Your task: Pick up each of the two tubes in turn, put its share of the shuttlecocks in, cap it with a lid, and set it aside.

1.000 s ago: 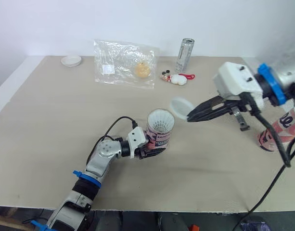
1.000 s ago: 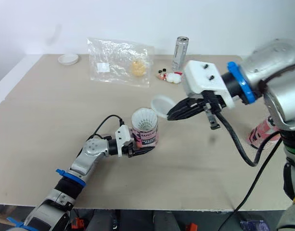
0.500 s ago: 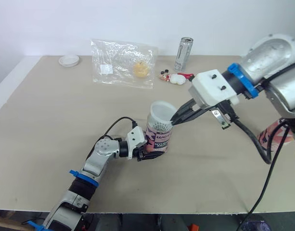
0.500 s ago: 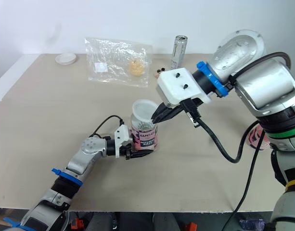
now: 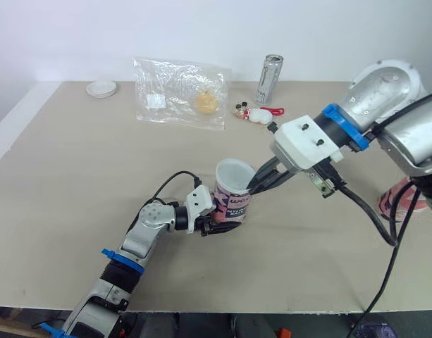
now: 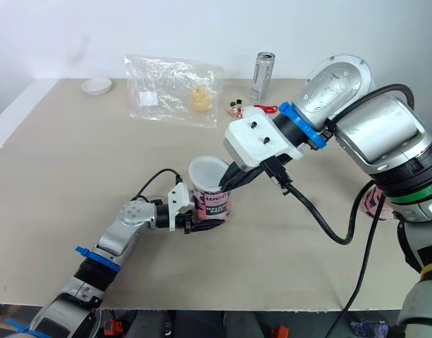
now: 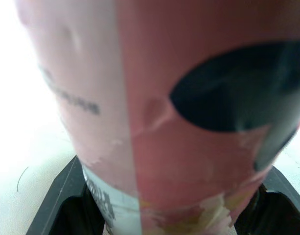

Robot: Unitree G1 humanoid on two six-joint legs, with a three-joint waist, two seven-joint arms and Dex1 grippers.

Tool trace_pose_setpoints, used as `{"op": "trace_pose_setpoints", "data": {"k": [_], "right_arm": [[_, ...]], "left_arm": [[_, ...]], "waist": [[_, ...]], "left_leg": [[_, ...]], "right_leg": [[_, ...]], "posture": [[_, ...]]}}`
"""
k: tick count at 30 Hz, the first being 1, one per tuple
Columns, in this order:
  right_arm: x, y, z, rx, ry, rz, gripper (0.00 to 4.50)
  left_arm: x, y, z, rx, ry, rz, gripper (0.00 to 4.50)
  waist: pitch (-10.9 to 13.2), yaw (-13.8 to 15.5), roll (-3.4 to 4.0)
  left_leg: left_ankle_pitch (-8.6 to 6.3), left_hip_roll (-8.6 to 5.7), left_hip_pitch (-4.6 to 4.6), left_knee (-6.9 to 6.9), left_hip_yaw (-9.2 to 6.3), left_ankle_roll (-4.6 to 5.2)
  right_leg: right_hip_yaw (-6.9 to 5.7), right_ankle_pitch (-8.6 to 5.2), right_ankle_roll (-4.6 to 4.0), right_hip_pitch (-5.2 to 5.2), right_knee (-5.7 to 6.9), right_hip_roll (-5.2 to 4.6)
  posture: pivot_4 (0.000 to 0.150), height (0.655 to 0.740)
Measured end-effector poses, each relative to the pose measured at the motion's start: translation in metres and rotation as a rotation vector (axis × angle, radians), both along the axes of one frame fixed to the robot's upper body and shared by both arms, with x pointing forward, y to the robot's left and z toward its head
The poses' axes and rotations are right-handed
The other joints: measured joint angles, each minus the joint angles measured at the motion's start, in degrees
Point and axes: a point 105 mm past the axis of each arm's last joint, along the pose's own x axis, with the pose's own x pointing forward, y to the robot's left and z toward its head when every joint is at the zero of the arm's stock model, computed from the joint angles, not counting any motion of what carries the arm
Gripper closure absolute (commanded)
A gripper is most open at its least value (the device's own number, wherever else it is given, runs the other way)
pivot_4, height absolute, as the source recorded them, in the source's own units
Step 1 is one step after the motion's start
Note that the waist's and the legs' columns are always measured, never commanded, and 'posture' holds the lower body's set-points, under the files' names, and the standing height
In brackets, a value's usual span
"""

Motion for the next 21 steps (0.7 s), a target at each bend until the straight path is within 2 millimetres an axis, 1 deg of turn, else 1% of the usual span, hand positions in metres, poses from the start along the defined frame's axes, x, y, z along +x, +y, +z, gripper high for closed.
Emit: {"op": "trace_pose_setpoints", "data": {"k": [21], "right_arm": [[0.010,0.002,-0.001,-0.016,-0.035,0.011,4.42]], "left_arm": [[0.000,0.000,-0.001,-0.007,0.017,0.021,1.75]], "waist": [[0.0,0.0,0.00]], "left_leg": [[0.00,0.02,0.06,0.01,0.00,0.00]], "right_leg": [[-0.01,0.02,-0.02,0.03,0.02,0.02]], "posture": [[0.150,0.7400]]}}
